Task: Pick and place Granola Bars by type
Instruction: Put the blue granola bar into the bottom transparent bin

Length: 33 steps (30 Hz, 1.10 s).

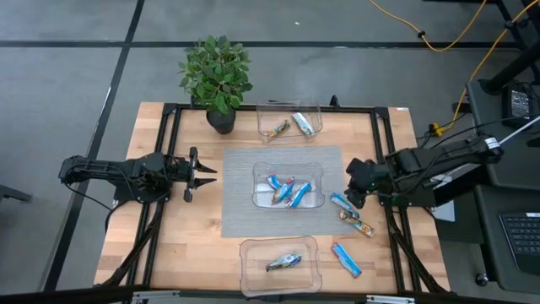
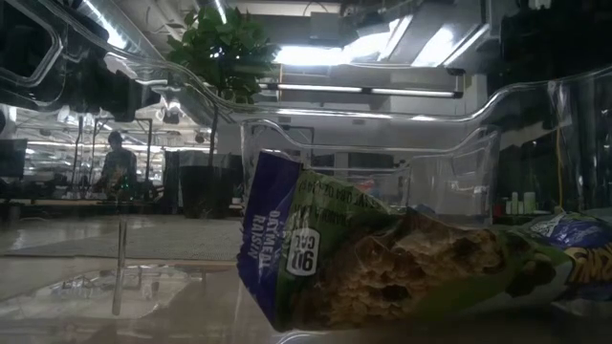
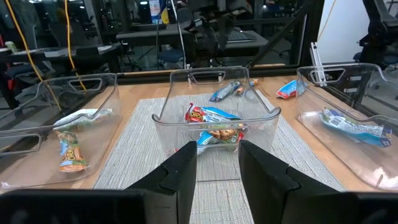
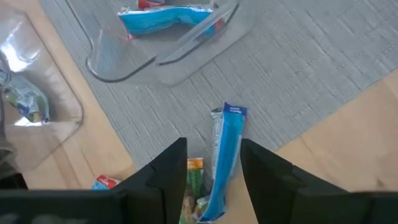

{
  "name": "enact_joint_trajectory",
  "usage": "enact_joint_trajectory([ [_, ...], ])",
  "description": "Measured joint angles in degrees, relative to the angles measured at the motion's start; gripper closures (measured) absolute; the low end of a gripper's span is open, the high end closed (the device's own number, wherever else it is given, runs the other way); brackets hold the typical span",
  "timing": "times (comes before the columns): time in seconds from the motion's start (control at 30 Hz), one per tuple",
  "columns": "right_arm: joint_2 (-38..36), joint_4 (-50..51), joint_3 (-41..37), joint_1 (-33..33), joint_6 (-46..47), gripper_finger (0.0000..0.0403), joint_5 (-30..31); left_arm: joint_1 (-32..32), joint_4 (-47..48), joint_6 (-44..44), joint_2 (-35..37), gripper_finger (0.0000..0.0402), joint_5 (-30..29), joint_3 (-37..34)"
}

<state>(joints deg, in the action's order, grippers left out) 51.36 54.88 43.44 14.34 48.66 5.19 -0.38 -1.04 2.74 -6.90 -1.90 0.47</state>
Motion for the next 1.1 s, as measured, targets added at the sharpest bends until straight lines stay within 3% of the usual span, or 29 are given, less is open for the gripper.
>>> enact_joint_trajectory([
  [0.33, 8.04, -1.45, 0.00, 5.97, 6.53, 0.0251, 0.81, 0.01, 0.00, 0.00, -0.01, 0.0288, -0.02, 0.00],
  [0.63, 16.32, -1.61, 0.00, 7.09, 10.44, 0.0247, 0.79, 0.01, 0.00, 0.00, -0.02, 0.0288, 0.00, -0.01],
  [0.73, 18.16, -2.24, 0.00, 7.09, 11.17, 0.0225, 0.83, 0.01, 0.00, -0.01, -0.02, 0.0288, -0.02, 0.00],
  [1.0, 22.49, -2.44, -0.14, 7.07, 10.83, 0.0121, 2.80, 0.01, 0.00, 0.00, -0.01, 0.0288, -0.01, 0.00],
  [1.1, 23.93, -3.36, -2.32, 7.07, 10.90, 0.0105, 2.84, 0.02, 0.00, 0.00, -0.02, 0.0288, -0.02, 0.00],
])
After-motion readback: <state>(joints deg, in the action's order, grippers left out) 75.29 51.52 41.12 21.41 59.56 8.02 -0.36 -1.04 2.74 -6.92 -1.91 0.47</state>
